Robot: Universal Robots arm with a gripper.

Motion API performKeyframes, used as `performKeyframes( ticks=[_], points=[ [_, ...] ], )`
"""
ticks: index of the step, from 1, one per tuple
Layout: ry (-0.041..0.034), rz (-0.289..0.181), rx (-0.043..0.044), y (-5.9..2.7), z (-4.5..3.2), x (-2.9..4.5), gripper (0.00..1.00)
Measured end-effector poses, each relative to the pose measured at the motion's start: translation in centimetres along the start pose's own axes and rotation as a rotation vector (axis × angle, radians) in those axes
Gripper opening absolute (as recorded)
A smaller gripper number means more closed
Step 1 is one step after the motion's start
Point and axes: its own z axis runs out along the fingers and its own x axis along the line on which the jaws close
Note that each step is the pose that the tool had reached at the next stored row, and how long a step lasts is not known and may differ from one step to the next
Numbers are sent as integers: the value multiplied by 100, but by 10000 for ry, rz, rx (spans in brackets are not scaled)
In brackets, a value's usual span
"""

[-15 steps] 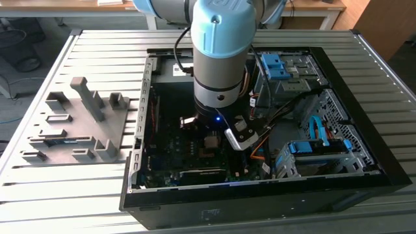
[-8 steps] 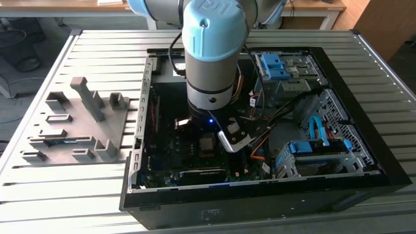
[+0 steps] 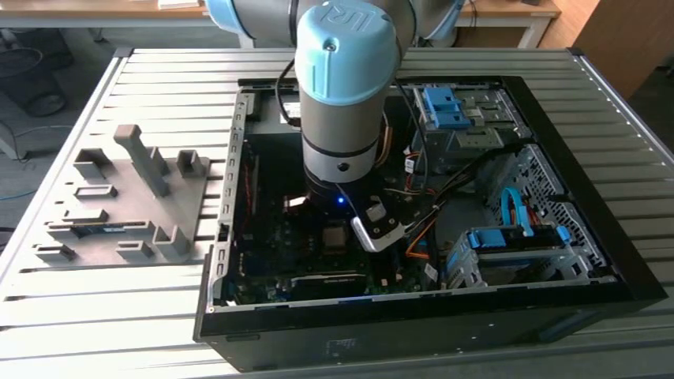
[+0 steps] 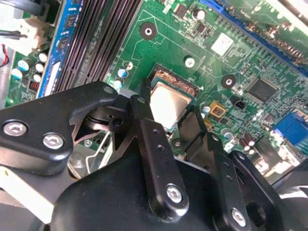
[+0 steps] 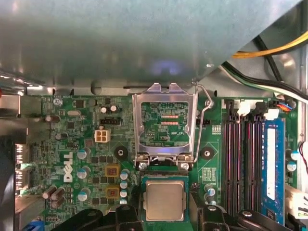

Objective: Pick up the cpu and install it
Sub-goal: 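Place the cpu into insertion slot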

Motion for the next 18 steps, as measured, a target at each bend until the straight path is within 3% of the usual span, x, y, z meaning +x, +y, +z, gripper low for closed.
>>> performKeyframes(
  ticks=[18],
  points=[
    [1, 0, 75, -24, 64, 21, 47]
  ],
)
